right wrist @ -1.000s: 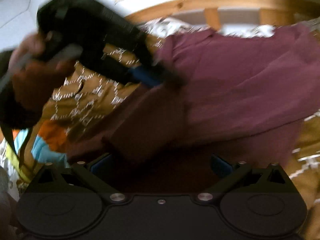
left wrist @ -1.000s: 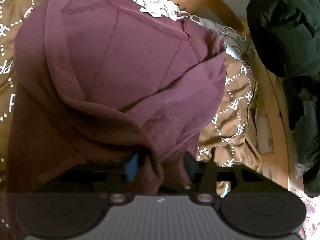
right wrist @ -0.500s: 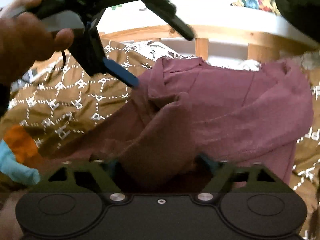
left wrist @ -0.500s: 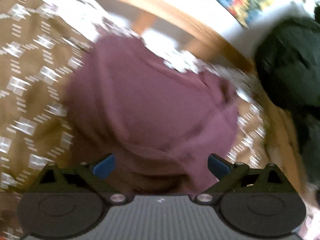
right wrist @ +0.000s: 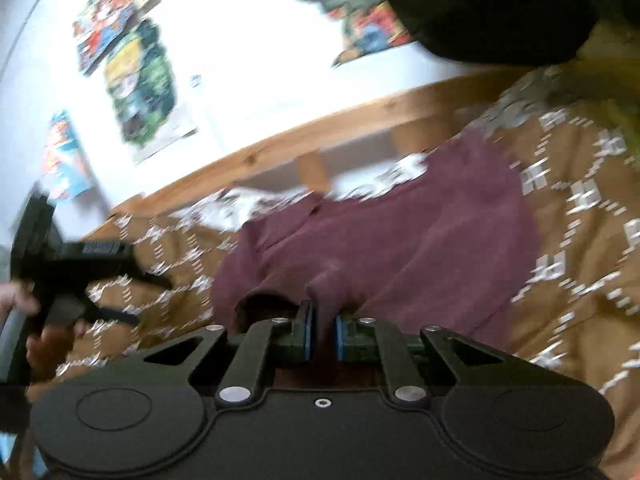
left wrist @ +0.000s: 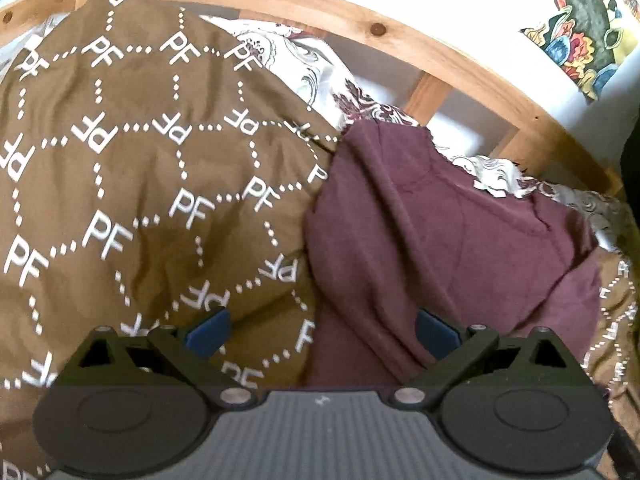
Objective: Fold small clothes
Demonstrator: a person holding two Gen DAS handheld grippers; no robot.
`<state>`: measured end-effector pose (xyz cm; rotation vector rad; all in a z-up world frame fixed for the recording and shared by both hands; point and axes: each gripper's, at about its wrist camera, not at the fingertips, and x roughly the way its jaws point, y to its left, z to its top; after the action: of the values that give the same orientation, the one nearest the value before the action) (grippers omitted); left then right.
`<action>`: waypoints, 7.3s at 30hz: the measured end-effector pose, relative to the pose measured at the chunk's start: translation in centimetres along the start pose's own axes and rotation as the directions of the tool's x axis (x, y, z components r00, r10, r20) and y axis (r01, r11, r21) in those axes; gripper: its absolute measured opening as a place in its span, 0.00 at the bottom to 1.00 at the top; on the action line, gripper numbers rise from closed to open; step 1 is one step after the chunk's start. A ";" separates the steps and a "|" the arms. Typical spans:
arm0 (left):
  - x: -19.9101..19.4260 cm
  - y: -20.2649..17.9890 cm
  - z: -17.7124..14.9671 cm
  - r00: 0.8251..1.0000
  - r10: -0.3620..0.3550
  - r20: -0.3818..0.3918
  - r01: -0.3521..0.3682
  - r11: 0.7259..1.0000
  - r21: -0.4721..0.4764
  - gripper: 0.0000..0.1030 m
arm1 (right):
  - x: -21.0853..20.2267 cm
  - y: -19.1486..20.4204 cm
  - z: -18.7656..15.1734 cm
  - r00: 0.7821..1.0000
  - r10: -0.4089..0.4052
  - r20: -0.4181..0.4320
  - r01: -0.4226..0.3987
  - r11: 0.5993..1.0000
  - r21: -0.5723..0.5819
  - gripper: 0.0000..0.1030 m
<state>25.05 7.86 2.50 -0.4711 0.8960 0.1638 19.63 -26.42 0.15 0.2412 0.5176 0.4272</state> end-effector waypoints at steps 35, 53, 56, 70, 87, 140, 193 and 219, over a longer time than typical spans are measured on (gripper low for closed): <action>11.9 -6.0 9.4 0.981 0.117 0.153 -0.148 0.967 0.208 0.83 | 4.3 -5.0 -4.7 0.990 -0.049 -0.129 0.047 0.999 -0.023 0.56; 12.2 -7.3 9.3 0.983 0.117 0.143 -0.128 0.989 0.073 0.01 | 3.9 -4.7 -4.3 0.992 -0.037 -0.119 0.036 0.999 -0.004 0.10; 12.6 -7.5 9.5 0.977 0.145 0.156 -0.159 0.984 0.082 0.01 | 3.4 -4.3 -4.1 0.996 -0.044 -0.083 0.041 0.998 -0.036 0.02; 7.7 -7.8 5.3 0.960 0.132 0.248 -0.194 0.950 0.244 0.81 | 4.0 -3.8 -4.6 0.982 -0.170 -0.083 0.162 0.982 -0.100 0.52; -0.3 0.6 -5.6 0.982 0.155 0.105 -0.179 0.944 0.277 0.95 | 4.6 -1.2 -4.9 0.910 -0.411 0.059 0.396 0.816 -0.421 0.99; 8.3 1.5 3.2 0.989 -0.038 0.140 0.045 0.998 -0.048 0.12 | 3.7 -0.2 -6.9 0.973 -0.232 -0.013 0.220 0.938 -0.267 0.99; -7.8 -0.6 -18.3 0.977 -0.164 -0.139 0.215 0.724 0.656 0.99 | 0.3 9.4 -13.3 0.920 -0.246 -0.306 0.013 0.799 -0.601 0.58; -4.5 -4.0 -20.6 0.998 0.039 0.056 -0.068 0.551 0.832 0.91 | -7.2 3.9 -5.7 0.997 -0.030 -0.068 0.018 0.986 -0.169 0.06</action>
<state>8.88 -4.94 -3.62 0.4753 0.8505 -0.2159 9.66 -25.56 -0.30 0.0577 0.5493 0.4543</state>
